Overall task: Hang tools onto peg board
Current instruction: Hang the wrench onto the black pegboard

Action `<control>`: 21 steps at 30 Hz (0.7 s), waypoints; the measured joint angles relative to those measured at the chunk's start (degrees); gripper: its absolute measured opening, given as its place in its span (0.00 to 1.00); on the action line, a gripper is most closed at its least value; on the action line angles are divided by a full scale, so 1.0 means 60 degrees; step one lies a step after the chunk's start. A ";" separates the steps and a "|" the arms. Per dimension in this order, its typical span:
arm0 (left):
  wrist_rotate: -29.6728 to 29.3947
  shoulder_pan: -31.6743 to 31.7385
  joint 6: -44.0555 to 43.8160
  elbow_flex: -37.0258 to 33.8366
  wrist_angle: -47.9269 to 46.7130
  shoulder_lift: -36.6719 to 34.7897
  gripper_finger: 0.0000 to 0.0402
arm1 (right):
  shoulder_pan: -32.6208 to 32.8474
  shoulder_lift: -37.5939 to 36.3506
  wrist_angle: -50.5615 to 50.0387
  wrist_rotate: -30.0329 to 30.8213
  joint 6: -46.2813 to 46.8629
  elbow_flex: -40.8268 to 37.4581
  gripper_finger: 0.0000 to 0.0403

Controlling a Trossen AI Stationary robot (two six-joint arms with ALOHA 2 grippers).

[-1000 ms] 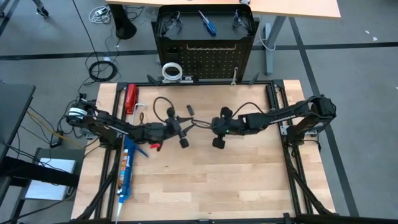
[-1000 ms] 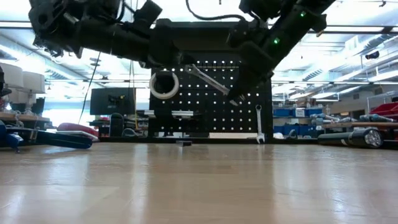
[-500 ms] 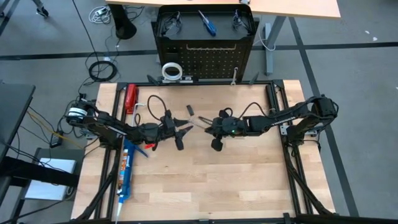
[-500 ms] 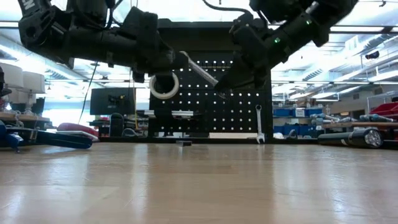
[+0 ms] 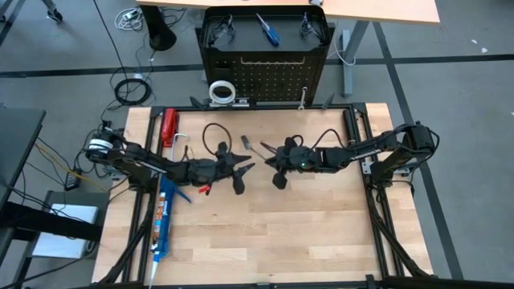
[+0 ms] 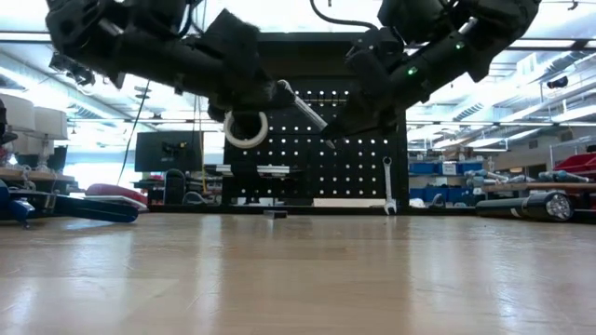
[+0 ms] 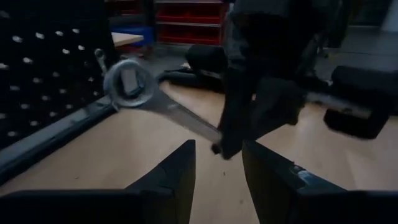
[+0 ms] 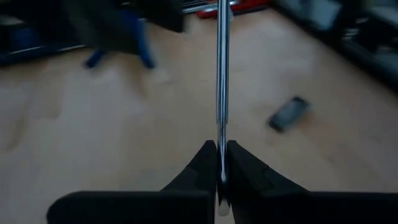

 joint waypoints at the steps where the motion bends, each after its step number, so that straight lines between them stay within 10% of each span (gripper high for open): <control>1: -0.0339 -0.0009 -0.0045 0.0114 -0.0156 0.0000 0.34 | -0.0027 0.0000 0.0049 0.0229 0.0000 0.0000 0.08; 7: -0.2329 0.0201 -0.0747 0.0245 -0.0022 -0.0004 0.34 | -0.0011 0.0000 0.0284 0.1873 0.0339 0.0000 0.06; 21: 0.0066 0.1067 -0.1432 0.0253 0.1785 0.0053 0.45 | 0.1270 0.0011 0.0953 0.5727 -0.1219 0.0000 0.07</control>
